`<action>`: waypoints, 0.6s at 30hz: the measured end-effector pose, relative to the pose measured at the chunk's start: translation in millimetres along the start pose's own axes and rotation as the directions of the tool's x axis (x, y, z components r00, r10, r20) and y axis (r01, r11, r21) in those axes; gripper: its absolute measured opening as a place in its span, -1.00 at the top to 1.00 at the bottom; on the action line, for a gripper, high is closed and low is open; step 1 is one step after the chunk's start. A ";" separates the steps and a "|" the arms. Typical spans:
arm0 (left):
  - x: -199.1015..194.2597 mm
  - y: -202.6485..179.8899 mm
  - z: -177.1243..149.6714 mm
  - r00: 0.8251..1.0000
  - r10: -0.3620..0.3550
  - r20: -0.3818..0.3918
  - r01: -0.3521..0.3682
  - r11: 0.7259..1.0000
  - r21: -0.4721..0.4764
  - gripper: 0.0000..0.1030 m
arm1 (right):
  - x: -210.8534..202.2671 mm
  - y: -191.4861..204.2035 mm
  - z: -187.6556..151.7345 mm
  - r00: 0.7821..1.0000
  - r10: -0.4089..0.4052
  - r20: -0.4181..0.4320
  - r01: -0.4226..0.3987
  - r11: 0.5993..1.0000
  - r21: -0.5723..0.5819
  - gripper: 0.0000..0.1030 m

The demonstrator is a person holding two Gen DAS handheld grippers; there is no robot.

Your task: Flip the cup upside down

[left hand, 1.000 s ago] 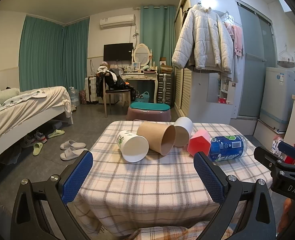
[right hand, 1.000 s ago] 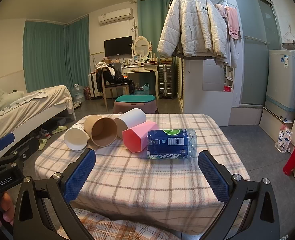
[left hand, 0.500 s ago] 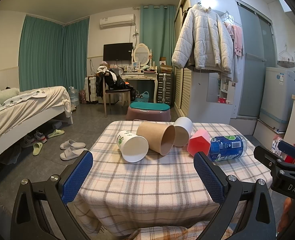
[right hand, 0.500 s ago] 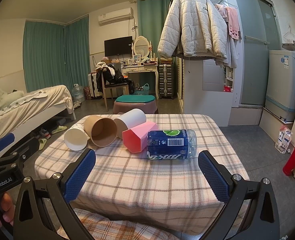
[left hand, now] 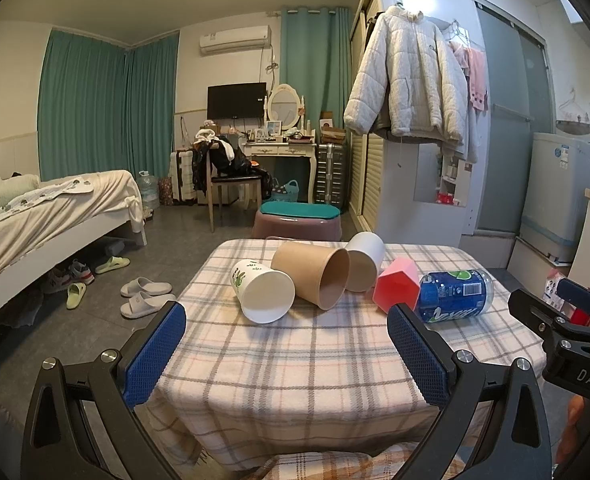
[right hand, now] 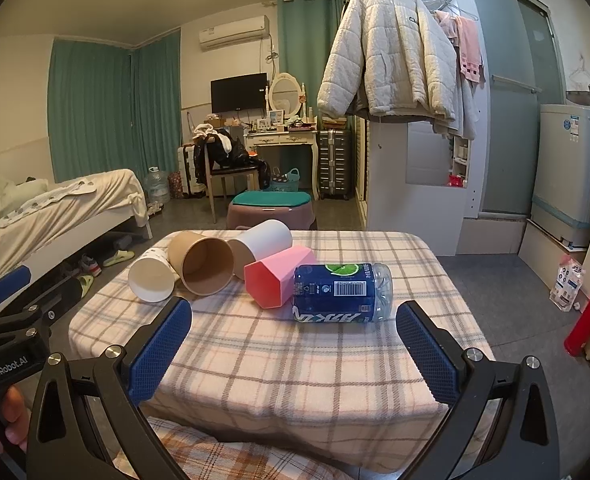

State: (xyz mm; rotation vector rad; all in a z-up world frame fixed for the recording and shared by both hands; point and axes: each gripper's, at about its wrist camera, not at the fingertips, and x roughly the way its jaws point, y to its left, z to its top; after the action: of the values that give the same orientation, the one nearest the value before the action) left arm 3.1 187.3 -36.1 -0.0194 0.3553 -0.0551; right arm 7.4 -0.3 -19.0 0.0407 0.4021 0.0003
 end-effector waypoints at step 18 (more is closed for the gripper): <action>44.8 -65.4 9.5 0.990 0.041 -0.132 -0.036 0.999 0.035 -1.00 | 58.3 -65.5 52.5 0.978 0.054 -0.203 -0.146 0.868 -0.475 -1.00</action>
State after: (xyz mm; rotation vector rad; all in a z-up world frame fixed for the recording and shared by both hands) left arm 45.0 119.6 -40.9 0.0231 0.4877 -0.0238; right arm 81.0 -67.4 3.9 -0.4444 0.5760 0.2113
